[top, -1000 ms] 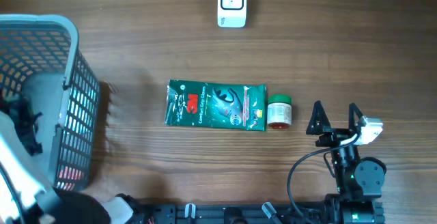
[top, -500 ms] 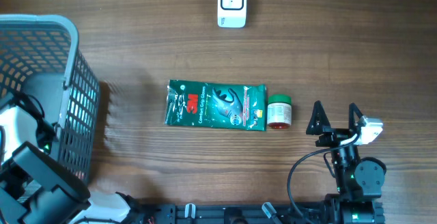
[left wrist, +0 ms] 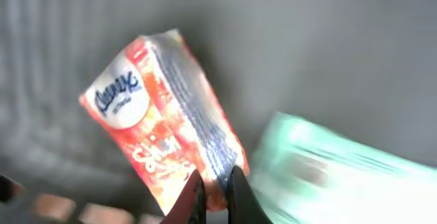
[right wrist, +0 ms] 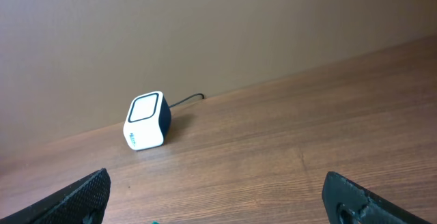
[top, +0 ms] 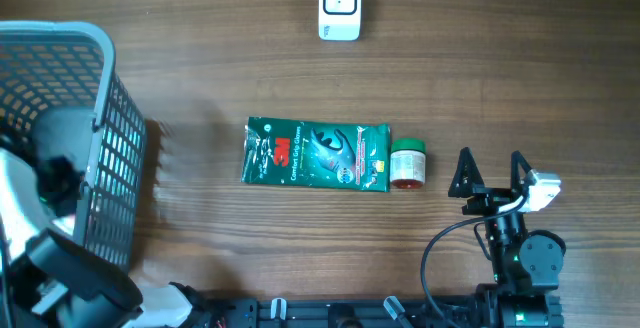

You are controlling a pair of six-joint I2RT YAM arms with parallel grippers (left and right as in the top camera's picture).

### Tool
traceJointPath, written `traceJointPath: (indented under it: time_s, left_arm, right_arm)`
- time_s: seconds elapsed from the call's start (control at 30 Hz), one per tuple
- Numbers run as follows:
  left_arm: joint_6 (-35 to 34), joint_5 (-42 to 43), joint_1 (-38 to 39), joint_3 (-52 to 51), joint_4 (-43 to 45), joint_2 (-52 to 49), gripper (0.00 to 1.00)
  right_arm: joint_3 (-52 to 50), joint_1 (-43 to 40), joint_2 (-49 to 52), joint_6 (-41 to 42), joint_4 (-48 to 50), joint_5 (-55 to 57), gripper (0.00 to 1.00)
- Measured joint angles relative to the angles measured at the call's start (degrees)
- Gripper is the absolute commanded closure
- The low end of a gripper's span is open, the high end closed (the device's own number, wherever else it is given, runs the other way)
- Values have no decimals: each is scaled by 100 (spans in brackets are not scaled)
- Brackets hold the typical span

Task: Scan the item barcode
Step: 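Reach into the basket and grasp the orange Kleenex tissue pack, then carry the tissue pack over and drop it onto the green bag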

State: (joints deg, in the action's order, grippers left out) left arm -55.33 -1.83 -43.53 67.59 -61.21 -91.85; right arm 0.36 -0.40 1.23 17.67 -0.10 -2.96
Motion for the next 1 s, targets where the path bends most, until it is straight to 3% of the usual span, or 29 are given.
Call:
traceJointPath:
  time_s: [0.13, 0.3, 0.63, 0.8, 1.0]
  left_arm:
    - [149, 282, 0, 1255, -595, 625, 96]
    - [166, 522, 0, 1303, -651, 1379, 96]
    - [164, 2214, 374, 1320, 190, 3978, 96]
    - [118, 2468, 2059, 1338, 210, 4328, 96]
    - [164, 1523, 4830, 1360, -133, 3233, 96]
  right_arm:
    - [0, 0, 0, 0, 2, 0, 0]
    - [0, 0, 0, 0, 2, -2, 0]
    - [0, 0, 0, -2, 2, -2, 0]
    - [0, 0, 0, -2, 2, 0, 0]
    - [0, 0, 0, 0, 2, 0, 0]
